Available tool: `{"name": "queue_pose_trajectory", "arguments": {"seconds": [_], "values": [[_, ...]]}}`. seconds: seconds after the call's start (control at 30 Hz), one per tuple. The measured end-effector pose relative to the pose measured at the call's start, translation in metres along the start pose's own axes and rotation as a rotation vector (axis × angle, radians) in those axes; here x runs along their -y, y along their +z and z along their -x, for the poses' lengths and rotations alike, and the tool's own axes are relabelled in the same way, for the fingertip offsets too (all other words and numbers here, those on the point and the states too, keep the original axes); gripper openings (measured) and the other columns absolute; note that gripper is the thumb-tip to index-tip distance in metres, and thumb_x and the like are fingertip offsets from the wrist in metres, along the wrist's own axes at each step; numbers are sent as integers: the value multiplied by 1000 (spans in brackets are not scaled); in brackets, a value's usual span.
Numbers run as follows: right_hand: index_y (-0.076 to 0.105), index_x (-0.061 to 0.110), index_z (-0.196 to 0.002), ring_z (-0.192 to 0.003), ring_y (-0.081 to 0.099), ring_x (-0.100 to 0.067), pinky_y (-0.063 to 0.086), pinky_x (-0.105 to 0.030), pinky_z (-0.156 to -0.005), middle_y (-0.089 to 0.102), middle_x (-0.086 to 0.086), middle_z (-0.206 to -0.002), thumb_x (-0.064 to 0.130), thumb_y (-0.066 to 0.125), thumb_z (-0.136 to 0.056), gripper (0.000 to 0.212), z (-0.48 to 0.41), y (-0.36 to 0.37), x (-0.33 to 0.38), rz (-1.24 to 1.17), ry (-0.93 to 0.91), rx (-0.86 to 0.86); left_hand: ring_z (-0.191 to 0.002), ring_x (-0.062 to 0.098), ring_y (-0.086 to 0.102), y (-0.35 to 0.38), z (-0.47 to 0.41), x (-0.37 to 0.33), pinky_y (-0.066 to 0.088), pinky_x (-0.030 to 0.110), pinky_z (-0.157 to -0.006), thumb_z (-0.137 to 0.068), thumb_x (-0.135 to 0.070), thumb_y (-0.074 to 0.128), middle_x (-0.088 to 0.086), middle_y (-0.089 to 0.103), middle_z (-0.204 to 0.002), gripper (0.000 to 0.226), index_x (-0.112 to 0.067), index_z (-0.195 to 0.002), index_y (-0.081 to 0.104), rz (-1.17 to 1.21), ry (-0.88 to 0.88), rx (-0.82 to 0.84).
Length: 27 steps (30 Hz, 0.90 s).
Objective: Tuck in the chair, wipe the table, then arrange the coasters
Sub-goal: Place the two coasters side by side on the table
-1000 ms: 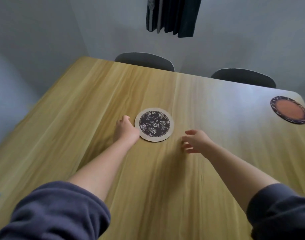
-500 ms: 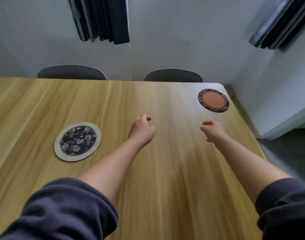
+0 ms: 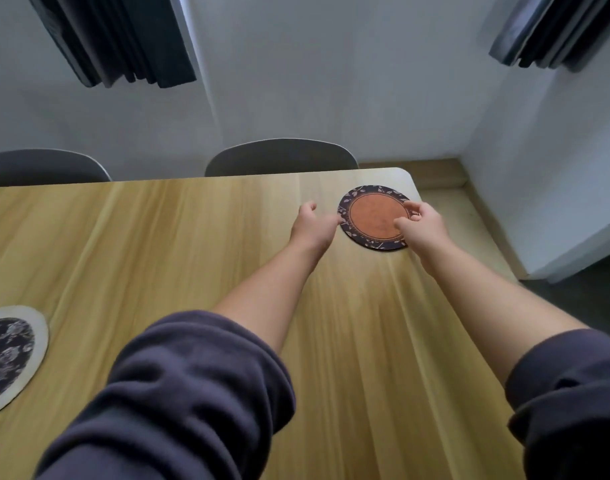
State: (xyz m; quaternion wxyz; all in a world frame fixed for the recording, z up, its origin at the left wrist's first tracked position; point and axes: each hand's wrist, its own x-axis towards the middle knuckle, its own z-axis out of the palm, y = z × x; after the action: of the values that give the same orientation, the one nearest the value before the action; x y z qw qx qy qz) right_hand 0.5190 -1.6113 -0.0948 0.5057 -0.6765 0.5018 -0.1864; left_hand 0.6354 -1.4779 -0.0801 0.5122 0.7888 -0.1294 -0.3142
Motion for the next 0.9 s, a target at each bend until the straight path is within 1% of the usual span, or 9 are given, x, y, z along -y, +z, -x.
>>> {"name": "queue_pose_trajectory", "arguments": {"seconds": [0.17, 0.3, 0.37, 0.43, 0.53, 0.6, 0.73, 0.8, 0.9], "values": [[55, 19, -128, -108, 62, -21, 49, -40, -99, 62, -6, -126, 9, 55, -85, 44, -27, 2, -10, -36, 20, -105, -131, 23, 39, 35, -26, -4, 35, 35, -106, -88, -21, 57, 4, 34, -150, 66, -16, -147, 28, 194, -109, 57], [57, 19, -126, -105, 63, -20, 49, -38, -98, 62, 1, -118, 10, 54, -84, 42, -36, 2, -15, -15, 28, -165, -124, 25, 47, 50, -41, -1, 45, 42, -101, -85, -16, 56, 3, 37, -147, 66, -16, -146, 30, 229, -116, -18], [58, 19, -124, -100, 62, -18, 49, -34, -96, 62, 1, -116, 10, 54, -85, 41, -37, 0, -17, -13, 34, -185, -116, 28, 56, 54, -45, 2, 48, 40, -97, -86, -21, 57, 6, 47, -140, 58, -13, -140, 40, 150, -97, -62], [57, 19, -125, -97, 61, -18, 50, -34, -95, 62, -1, -118, 10, 56, -85, 41, -37, -4, -19, -47, 66, -178, -102, 28, 61, 55, -44, 6, 49, 30, -88, -88, -28, 57, 7, 63, -120, 36, -12, -120, 59, -76, -15, -68], [52, 15, -131, -97, 64, -21, 56, -39, -89, 60, -7, -120, 7, 59, -85, 47, -28, -3, -20, -159, 152, -70, -82, 24, 61, 38, -39, 18, 50, 27, -63, -89, -13, 51, 7, 65, -102, 17, -12, -101, 63, -193, 54, -93], [49, 11, -130, -84, 67, -18, 58, -34, -75, 64, -7, -106, 5, 60, -87, 45, -12, 4, -18, -213, 206, 17, -72, 26, 66, 10, -29, 30, 58, 33, -54, -90, -5, 49, 9, 63, -98, 14, -12, -95, 61, -142, -10, -52], [56, 5, -118, -44, 56, -9, 42, -18, -39, 60, -4, -73, 10, 59, -93, 26, 47, 44, -7, -61, 246, 240, -72, 30, 67, -70, 8, 61, 59, 43, -54, -90, 1, 50, 9, 62, -89, 17, -14, -90, 59, -167, -89, 45], [57, 4, -109, -37, 54, -10, 39, -17, -34, 60, -7, -66, 8, 59, -93, 17, 82, 72, -2, 61, 189, 296, -69, 32, 70, -110, 29, 75, 59, 44, -59, -89, -2, 51, 9, 66, -85, 15, -12, -91, 62, -298, -88, 55], [57, 5, -105, -42, 60, -14, 45, -22, -37, 64, -10, -67, 9, 60, -94, 12, 138, 118, 7, 219, 111, 396, -71, 31, 69, -176, 63, 95, 58, 39, -66, -86, -11, 53, 8, 68, -80, 10, -13, -87, 63, -570, -59, 51]]}}
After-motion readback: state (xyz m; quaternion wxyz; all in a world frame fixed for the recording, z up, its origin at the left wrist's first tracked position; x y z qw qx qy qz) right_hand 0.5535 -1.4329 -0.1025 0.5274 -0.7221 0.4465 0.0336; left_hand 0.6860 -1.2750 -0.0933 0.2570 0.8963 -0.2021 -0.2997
